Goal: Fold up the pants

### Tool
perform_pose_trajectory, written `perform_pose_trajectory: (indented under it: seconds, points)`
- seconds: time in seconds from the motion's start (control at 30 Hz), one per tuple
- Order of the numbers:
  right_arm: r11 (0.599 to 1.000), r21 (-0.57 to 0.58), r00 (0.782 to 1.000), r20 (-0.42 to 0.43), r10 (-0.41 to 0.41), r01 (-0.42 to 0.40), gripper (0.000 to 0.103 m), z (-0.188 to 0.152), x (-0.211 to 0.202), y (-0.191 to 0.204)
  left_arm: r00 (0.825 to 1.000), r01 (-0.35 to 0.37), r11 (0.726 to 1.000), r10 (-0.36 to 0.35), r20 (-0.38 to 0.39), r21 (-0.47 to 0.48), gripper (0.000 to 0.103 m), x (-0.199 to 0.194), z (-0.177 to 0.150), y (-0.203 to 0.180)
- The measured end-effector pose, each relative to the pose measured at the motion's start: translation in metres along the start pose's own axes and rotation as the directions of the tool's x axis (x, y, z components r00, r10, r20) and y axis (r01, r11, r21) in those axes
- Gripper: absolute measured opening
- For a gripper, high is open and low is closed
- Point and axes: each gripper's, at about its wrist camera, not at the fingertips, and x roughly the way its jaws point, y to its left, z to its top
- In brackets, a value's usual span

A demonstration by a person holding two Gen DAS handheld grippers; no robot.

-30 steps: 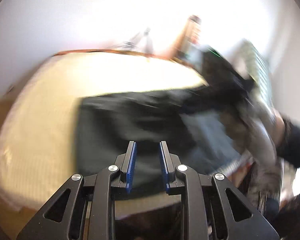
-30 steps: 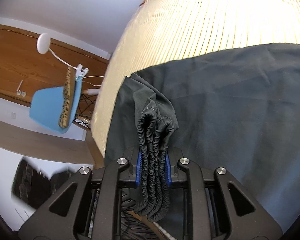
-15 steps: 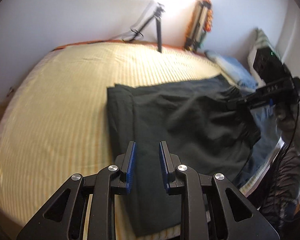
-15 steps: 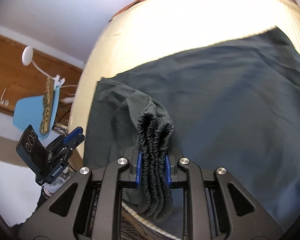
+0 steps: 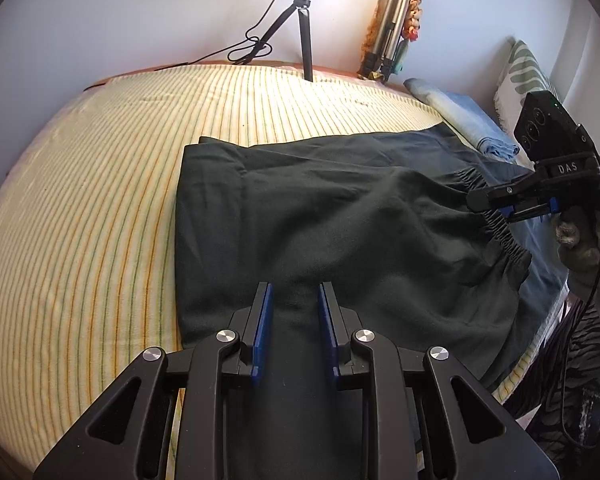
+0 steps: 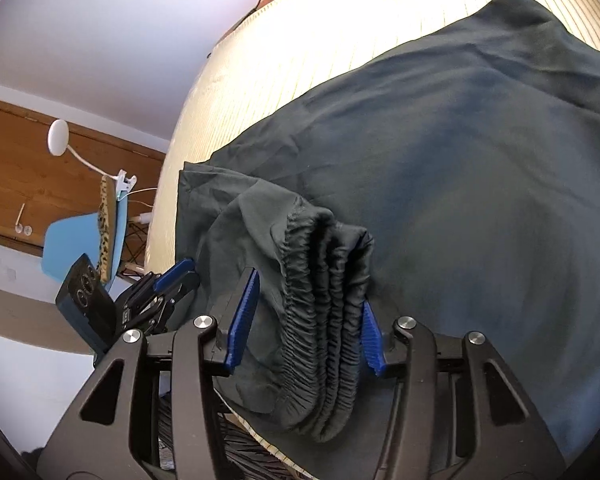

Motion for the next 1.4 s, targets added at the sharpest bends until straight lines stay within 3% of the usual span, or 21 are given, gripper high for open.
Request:
perform_pose_trajectory:
  seconds: [0.07, 0.1, 0.17, 0.23, 0.33, 0.47, 0.63, 0.93, 1.4]
  points:
    - [1.000, -0.023, 1.000, 0.001, -0.008, 0.008, 0.048, -0.003, -0.001, 0.002, 1.000, 0.004, 1.000, -0.004, 0.002, -0.012, 0.021, -0.003, -0.001, 0.002]
    - [0.999, -0.040, 1.000, 0.002, -0.023, 0.023, 0.036, -0.005, -0.001, 0.005, 1.000, 0.008, 1.000, -0.008, 0.001, -0.019, 0.021, -0.003, 0.000, 0.003]
    - [0.998, -0.047, 0.999, 0.006, -0.048, 0.048, 0.022, -0.005, 0.002, 0.008, 1.000, 0.014, 0.999, -0.014, -0.001, -0.044, 0.021, -0.006, 0.002, 0.007]
    - [0.999, -0.033, 0.999, 0.021, -0.041, 0.042, 0.020, -0.007, -0.002, 0.007, 1.000, 0.019, 0.997, -0.019, -0.001, -0.073, 0.035, -0.010, 0.005, 0.012]
    - [0.997, -0.050, 0.998, 0.042, -0.057, 0.059, 0.018, -0.009, -0.009, 0.012, 0.999, 0.032, 0.992, -0.028, 0.034, -0.118, 0.041, -0.024, 0.008, 0.019]
    - [0.996, -0.064, 0.997, 0.049, -0.054, 0.057, 0.018, -0.011, -0.028, 0.018, 0.998, -0.007, 0.995, 0.014, 0.067, -0.096, 0.041, -0.036, 0.013, 0.015]
    - [0.992, -0.075, 0.992, 0.078, -0.096, 0.102, 0.018, -0.014, -0.060, 0.016, 0.996, -0.008, 0.997, 0.014, 0.083, -0.079, 0.041, -0.039, 0.020, 0.008]
    - [0.979, -0.033, 0.973, 0.121, -0.197, 0.202, 0.018, -0.017, -0.113, -0.013, 0.998, 0.030, 1.000, -0.030, 0.061, 0.008, 0.041, -0.020, 0.031, -0.029]
    - [0.958, 0.060, 0.939, 0.187, -0.288, 0.282, 0.018, -0.024, -0.198, -0.074, 0.997, 0.077, 0.993, -0.079, 0.026, 0.092, 0.041, 0.003, 0.044, -0.082]
